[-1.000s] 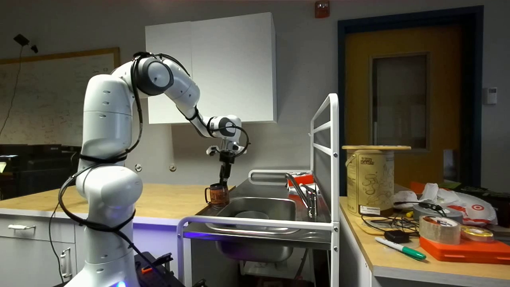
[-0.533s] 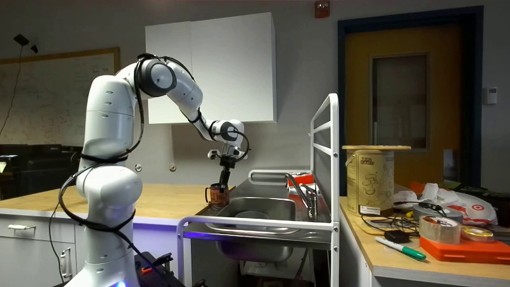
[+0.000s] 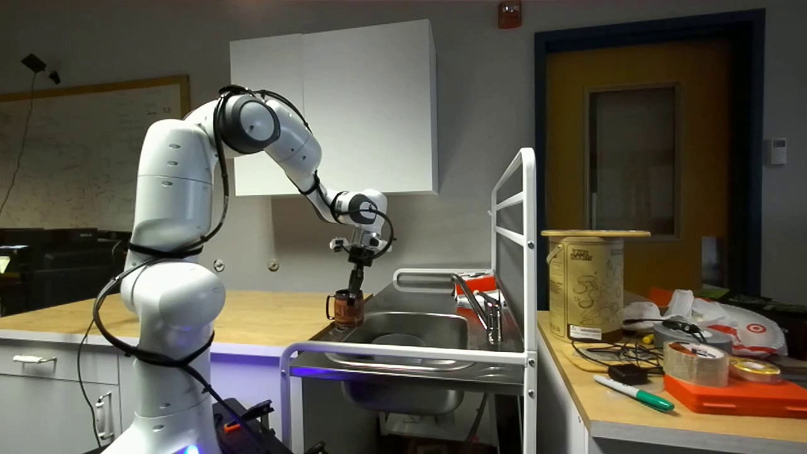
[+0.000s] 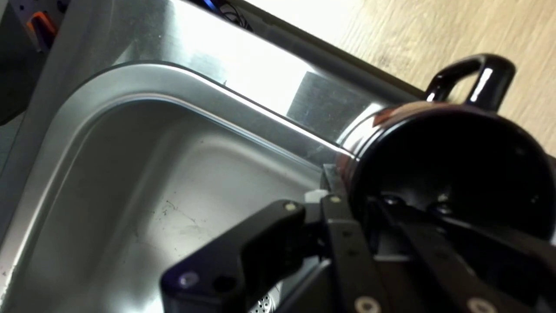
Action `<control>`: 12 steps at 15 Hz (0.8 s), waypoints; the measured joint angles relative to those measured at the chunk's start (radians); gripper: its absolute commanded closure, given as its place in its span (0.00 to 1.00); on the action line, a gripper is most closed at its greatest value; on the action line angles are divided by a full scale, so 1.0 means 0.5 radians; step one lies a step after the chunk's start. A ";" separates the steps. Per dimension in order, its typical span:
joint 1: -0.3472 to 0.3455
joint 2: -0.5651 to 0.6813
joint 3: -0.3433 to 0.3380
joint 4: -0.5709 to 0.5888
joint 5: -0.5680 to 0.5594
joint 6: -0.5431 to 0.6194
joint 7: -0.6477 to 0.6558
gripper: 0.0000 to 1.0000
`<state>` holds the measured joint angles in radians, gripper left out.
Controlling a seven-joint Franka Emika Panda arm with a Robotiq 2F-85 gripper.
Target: Put the mug in the sink
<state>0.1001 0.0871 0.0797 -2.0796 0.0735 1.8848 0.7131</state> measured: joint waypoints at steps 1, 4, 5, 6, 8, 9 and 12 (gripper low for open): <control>0.000 0.000 0.000 0.000 0.000 0.003 0.000 0.88; -0.008 0.000 -0.022 -0.001 -0.003 0.039 0.043 0.88; -0.015 0.000 -0.037 -0.002 -0.003 0.058 0.061 0.88; -0.029 0.000 -0.056 -0.002 -0.003 0.076 0.078 0.88; -0.067 -0.008 -0.101 -0.006 -0.003 0.108 0.102 0.89; -0.092 -0.015 -0.126 -0.008 -0.003 0.134 0.113 0.89; -0.162 -0.037 -0.188 -0.021 -0.003 0.193 0.132 0.89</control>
<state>0.0188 0.0687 -0.0144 -2.0902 0.0719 1.9812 0.7788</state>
